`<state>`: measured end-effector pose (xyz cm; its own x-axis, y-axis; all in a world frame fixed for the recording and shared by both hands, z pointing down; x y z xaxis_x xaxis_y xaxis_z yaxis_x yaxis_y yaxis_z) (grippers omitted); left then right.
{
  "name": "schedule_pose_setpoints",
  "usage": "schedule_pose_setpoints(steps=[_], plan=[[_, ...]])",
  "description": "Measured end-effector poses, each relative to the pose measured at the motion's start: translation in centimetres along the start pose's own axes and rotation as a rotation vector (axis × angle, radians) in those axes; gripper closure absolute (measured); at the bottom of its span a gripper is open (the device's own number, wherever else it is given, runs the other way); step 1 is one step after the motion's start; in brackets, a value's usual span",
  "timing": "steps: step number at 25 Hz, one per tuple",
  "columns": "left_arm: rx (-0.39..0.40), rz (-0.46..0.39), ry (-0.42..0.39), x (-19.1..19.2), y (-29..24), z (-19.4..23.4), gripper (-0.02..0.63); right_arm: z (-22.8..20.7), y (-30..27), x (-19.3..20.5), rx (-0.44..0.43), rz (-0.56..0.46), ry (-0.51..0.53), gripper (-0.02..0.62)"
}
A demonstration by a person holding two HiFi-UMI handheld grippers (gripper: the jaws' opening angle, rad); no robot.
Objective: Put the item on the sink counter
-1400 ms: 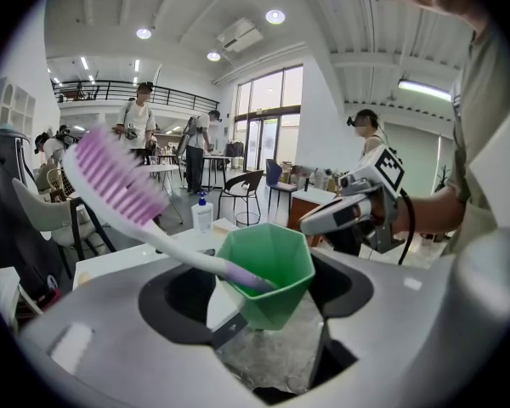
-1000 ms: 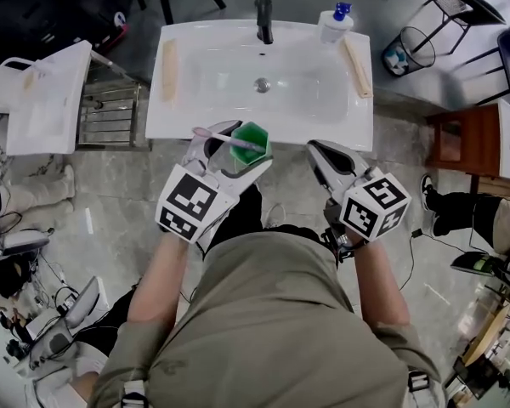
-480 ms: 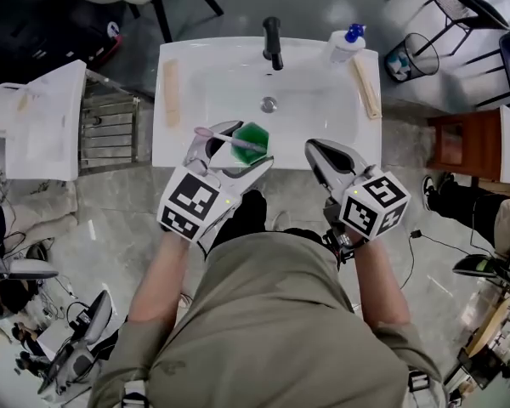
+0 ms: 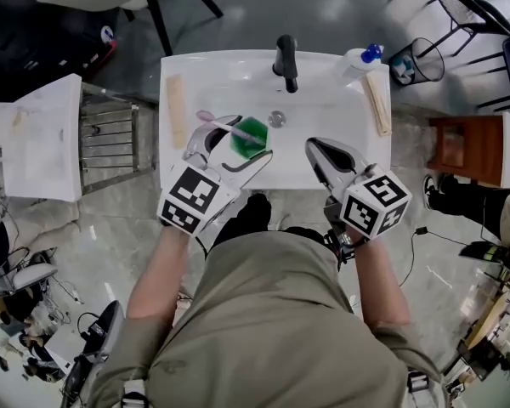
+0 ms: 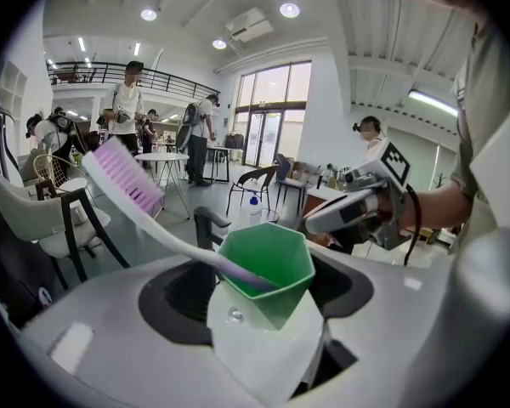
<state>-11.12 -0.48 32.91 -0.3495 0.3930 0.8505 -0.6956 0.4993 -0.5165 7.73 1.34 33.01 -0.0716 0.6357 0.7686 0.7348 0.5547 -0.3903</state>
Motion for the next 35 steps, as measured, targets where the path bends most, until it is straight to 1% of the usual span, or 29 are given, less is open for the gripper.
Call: schedule_pose_setpoints(steps=[7,19,25,35], plan=[[0.011,-0.004,-0.003,-0.3,-1.3,4.0,0.276,-1.0,-2.6,-1.8,0.025,-0.01,-0.005,0.584],[-0.013,0.012,-0.021,0.5,-4.4,8.7,0.277,-2.8,-4.9,-2.3,0.036,-0.006,-0.029,0.584],[-0.043,0.01,-0.046,0.9,-6.1,10.5,0.278,-3.2,-5.2,-2.0,0.018,0.01,-0.041,0.584],[-0.127,0.002,-0.079,2.4,-9.8,13.2,0.277,-4.5,-5.8,-2.0,-0.025,0.051,-0.065,0.584]])
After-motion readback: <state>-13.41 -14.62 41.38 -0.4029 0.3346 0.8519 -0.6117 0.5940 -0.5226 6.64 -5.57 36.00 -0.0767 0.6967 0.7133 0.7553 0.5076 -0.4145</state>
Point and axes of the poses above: the fingertips, and each gripper's own axes: y backward along the fingers, z to its left, x out of its underside, the point moved 7 cm from there along y, backward along the fingers, and after that the axes turned 4 degrees about -x, right-handed, at the moved point
